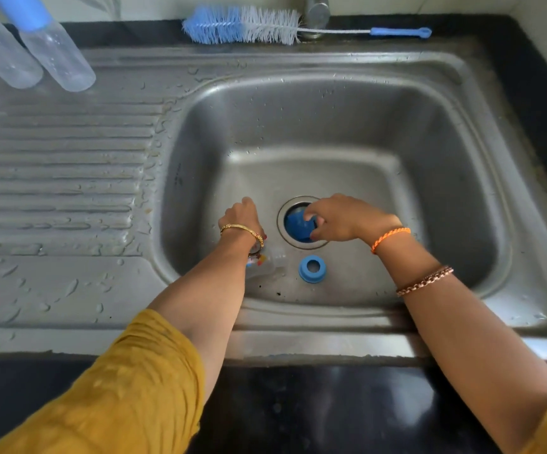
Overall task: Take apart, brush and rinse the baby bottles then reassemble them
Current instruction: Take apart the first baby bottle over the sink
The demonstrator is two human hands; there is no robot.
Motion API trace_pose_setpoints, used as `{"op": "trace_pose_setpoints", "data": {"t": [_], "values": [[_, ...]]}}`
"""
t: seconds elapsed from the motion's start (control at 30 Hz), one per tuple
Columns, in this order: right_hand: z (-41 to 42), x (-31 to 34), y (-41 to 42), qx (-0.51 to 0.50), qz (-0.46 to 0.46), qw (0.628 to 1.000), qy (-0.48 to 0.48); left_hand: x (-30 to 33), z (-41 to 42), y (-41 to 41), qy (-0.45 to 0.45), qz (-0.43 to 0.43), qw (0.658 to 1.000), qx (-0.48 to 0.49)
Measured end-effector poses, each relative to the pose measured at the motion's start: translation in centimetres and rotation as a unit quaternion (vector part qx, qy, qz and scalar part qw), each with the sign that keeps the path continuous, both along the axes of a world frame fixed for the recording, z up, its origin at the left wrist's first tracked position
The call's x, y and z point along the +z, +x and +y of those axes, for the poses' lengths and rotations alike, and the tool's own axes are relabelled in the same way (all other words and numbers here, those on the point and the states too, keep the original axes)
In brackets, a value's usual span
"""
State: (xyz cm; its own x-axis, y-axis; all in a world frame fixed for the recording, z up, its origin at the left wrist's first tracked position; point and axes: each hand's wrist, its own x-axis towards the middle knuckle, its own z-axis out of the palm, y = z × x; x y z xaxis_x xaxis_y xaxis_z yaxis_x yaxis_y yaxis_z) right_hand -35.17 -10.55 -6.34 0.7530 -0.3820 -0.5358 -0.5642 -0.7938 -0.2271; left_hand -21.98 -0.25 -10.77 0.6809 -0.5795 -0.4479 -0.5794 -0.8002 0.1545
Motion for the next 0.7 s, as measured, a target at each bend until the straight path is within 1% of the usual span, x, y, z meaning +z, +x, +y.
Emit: {"op": "trace_pose_setpoints", "data": {"t": [0.13,0.2,0.27,0.33,0.43,0.5,0.53,0.57,0.63,0.67,0.7], "values": [[-0.4,0.5,-0.7,0.018,0.049,0.998,-0.02,0.6,-0.4,0.3,-0.007,-0.002,1.0,-0.008],[-0.7,0.8,-1.0,0.007,0.044,0.999,-0.032,1.2,-0.7,0.4,-0.031,-0.018,0.999,-0.009],[-1.0,1.3,-1.2,-0.021,-0.002,0.998,-0.055,2.1,-1.0,0.6,-0.063,-0.031,0.997,-0.012],[-1.1,2.1,-1.2,-0.062,-0.079,0.991,-0.084,2.9,-1.0,0.7,-0.105,-0.037,0.994,-0.002],[-0.9,3.2,-0.9,-0.125,-0.213,0.958,-0.143,3.9,-0.9,0.7,-0.195,-0.033,0.98,0.022],[-1.1,3.2,-0.7,-0.15,-0.253,0.94,-0.172,4.8,-1.2,0.5,-0.266,-0.022,0.963,0.034],[-1.2,2.9,-0.7,-0.149,-0.247,0.942,-0.174,5.4,-1.2,0.2,-0.301,-0.012,0.953,0.038],[-1.3,2.6,-0.8,-0.13,-0.22,0.953,-0.165,6.1,-1.1,-0.2,-0.334,-0.001,0.942,0.04],[-1.3,1.7,-1.3,-0.046,-0.11,0.984,-0.134,7.1,-0.1,-1.4,-0.386,0.026,0.921,0.04],[-1.2,1.4,-1.5,-0.009,-0.05,0.991,-0.123,7.3,0.9,-2.1,-0.402,0.041,0.914,0.036],[-0.9,1.3,-1.9,0.007,-0.008,0.994,-0.112,7.5,2.1,-2.9,-0.408,0.053,0.911,0.028]]}}
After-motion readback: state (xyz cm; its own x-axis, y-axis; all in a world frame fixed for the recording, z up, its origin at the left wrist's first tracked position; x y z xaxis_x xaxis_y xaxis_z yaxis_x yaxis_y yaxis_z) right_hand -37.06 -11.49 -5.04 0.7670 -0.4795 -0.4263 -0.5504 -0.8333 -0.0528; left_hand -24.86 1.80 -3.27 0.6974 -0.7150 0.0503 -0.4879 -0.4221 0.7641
